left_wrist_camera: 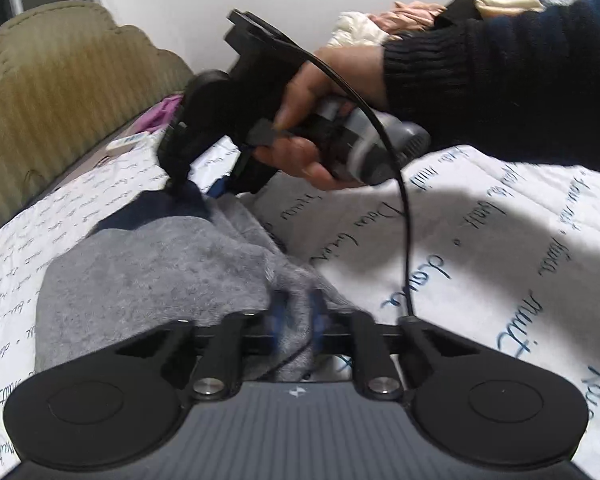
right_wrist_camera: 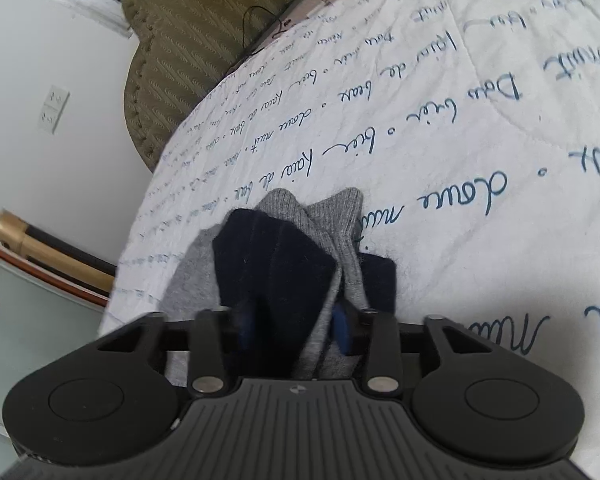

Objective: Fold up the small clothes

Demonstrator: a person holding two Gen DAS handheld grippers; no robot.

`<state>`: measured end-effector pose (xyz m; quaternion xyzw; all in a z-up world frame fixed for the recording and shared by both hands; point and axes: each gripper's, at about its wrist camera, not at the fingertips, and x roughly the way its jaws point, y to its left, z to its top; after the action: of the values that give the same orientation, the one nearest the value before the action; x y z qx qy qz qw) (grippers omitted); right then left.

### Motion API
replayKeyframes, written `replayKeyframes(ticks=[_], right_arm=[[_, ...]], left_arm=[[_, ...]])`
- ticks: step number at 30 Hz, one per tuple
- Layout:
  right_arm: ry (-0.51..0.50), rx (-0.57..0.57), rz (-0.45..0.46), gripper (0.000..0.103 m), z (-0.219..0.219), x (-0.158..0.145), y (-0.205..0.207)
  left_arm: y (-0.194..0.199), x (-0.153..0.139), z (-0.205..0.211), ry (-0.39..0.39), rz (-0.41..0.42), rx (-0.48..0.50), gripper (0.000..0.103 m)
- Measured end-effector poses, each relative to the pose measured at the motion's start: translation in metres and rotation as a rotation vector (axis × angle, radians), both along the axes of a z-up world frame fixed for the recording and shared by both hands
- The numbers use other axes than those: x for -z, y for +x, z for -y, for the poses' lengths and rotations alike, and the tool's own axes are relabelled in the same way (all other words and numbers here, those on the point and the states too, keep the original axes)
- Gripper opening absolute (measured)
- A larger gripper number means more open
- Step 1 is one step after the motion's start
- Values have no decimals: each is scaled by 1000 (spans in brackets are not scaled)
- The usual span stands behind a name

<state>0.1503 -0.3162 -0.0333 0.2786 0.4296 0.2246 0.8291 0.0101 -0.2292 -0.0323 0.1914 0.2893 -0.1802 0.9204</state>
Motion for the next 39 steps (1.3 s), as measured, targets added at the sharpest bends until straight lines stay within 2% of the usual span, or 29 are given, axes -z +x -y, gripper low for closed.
replayKeyframes(ticks=[2, 5, 7, 8, 10, 12, 13, 14, 17, 18, 20, 22, 23, 25, 27, 29, 31, 33, 35, 36, 39], right_arm=[[-2, 8, 29, 15, 1, -1, -3], [33, 7, 111, 14, 5, -18, -15], [69, 3, 163, 13, 14, -29, -24], [60, 18, 152, 13, 21, -26, -24], [6, 64, 64, 13, 32, -5, -19], [57, 81, 47, 12, 38, 8, -21], [98, 94, 38, 14, 40, 11, -22], [122, 109, 25, 26, 41, 12, -22], [175, 146, -1, 39, 47, 10, -23], [178, 166, 5, 43, 49, 5, -27], [189, 194, 39, 66, 56, -4, -44], [167, 193, 84, 74, 59, -9, -72], [151, 173, 90, 73, 58, -8, -83], [117, 132, 74, 73, 52, -4, -111], [85, 85, 63, 73, 42, 5, -133], [60, 81, 69, 74, 36, 9, -139], [86, 105, 74, 74, 37, 8, -130], [145, 131, 71, 74, 41, 5, -113], [159, 141, 52, 74, 38, 6, -92], [160, 152, 37, 73, 33, 6, -82], [176, 130, 1, 80, 17, 13, -60]], left_arm=[[-3, -4, -2, -19, 34, -21, 5], [-14, -19, -7, -63, 79, 10, 4], [-17, -18, -4, -44, 65, 53, 4], [-16, -11, -3, -39, 34, 60, 4], [-12, 7, 0, -18, -14, 54, 4], [-13, 12, 1, -8, 1, 34, 4], [-12, 12, 0, -19, -3, 24, 4], [-12, 10, 0, -22, -7, 28, 5], [-20, -2, -5, -29, 1, 77, 7], [-23, -10, -13, -64, -13, 86, 8], [-31, -27, -39, -171, -36, 85, 9], [-36, -39, -72, -251, -26, 2, 16], [-36, -43, -91, -286, -23, -63, 20], [-32, -45, -136, -375, -33, -241, 42], [-20, -42, -182, -517, -83, -412, 53], [4, -31, -224, -698, -192, -538, 53], [34, -15, -251, -853, -279, -584, 53], [62, -6, -259, -895, -353, -627, 53], [85, 4, -257, -932, -394, -567, 53], [99, 8, -256, -941, -421, -569, 53], [128, 25, -250, -1005, -498, -535, 56]])
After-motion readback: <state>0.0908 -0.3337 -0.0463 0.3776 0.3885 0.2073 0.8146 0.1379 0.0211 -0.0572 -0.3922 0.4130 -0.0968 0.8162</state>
